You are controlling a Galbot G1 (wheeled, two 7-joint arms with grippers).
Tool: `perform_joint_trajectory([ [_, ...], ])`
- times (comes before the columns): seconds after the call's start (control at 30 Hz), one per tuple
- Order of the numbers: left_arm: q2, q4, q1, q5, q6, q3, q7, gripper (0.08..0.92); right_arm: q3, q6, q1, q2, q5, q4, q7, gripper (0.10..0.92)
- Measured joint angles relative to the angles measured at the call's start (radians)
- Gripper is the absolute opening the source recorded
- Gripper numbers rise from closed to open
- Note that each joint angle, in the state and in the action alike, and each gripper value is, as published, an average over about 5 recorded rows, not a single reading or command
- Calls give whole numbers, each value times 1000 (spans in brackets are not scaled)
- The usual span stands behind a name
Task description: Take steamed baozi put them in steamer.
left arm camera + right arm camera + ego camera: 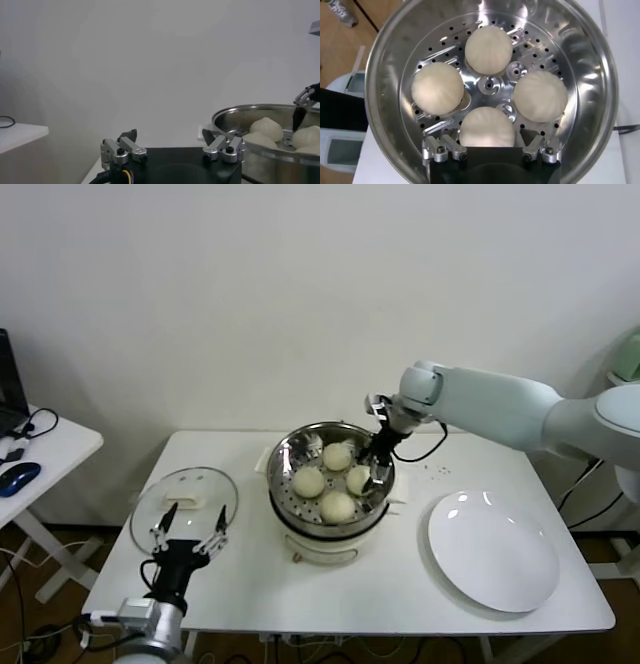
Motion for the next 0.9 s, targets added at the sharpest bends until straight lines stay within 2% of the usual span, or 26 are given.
perform_joint_trajectory([
  [0.4,-1,1,-1,1,-8,0,-11,823,69,13,53,-83,65,73,39,823],
  [0.9,9,16,-26,4,-63,-11,-7,823,406,13,-117,-407,15,386,358,823],
])
